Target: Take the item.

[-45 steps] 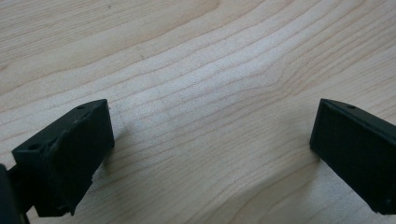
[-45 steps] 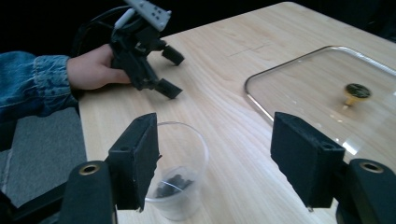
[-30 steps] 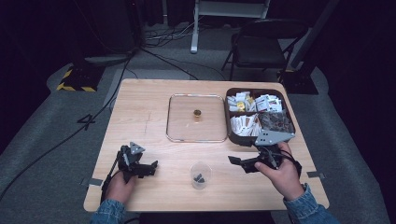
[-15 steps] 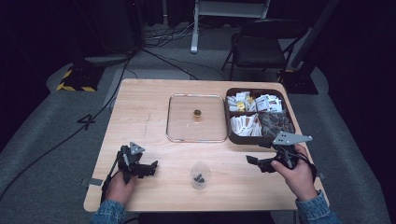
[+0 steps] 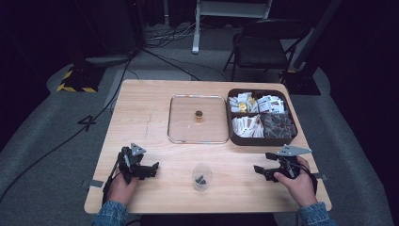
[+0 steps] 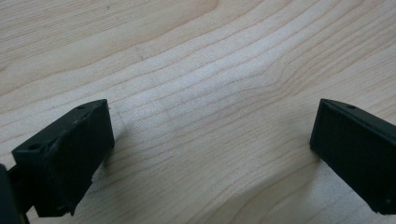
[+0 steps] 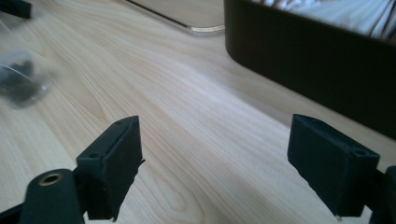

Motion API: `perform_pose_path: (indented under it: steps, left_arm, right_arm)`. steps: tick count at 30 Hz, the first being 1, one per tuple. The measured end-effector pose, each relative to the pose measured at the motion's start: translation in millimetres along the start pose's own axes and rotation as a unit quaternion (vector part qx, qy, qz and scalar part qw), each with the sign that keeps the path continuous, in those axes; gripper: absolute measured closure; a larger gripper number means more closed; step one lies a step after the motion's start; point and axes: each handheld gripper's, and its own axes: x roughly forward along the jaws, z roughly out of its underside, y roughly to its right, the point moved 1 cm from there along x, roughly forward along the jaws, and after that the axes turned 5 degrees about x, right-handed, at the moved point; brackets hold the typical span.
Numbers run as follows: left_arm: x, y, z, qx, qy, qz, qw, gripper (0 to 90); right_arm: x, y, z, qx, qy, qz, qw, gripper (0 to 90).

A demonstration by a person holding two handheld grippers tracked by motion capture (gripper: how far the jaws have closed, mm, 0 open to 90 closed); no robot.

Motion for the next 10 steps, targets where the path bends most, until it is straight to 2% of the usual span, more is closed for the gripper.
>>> perform_pose_path:
  steps: [5,8,10]
  left_arm:
    - [0.2,-0.4,-0.4,0.001,-0.001,0.002,1.0,0.0]
    - [0.2,-0.6,-0.6,0.003,-0.001,0.003,1.0,0.0]
    - [0.2,-0.6,-0.5,0.003,-0.001,0.003,1.0,0.0]
  right_arm:
    - [9.9,4.3,17.0,-0.019,-0.027,0.021,0.9992,17.8]
    - [13.6,5.3,23.9,-0.018,-0.033,0.025,0.999,16.3]
    - [15.2,4.7,27.1,-0.044,-0.026,0.039,0.9979,15.8]
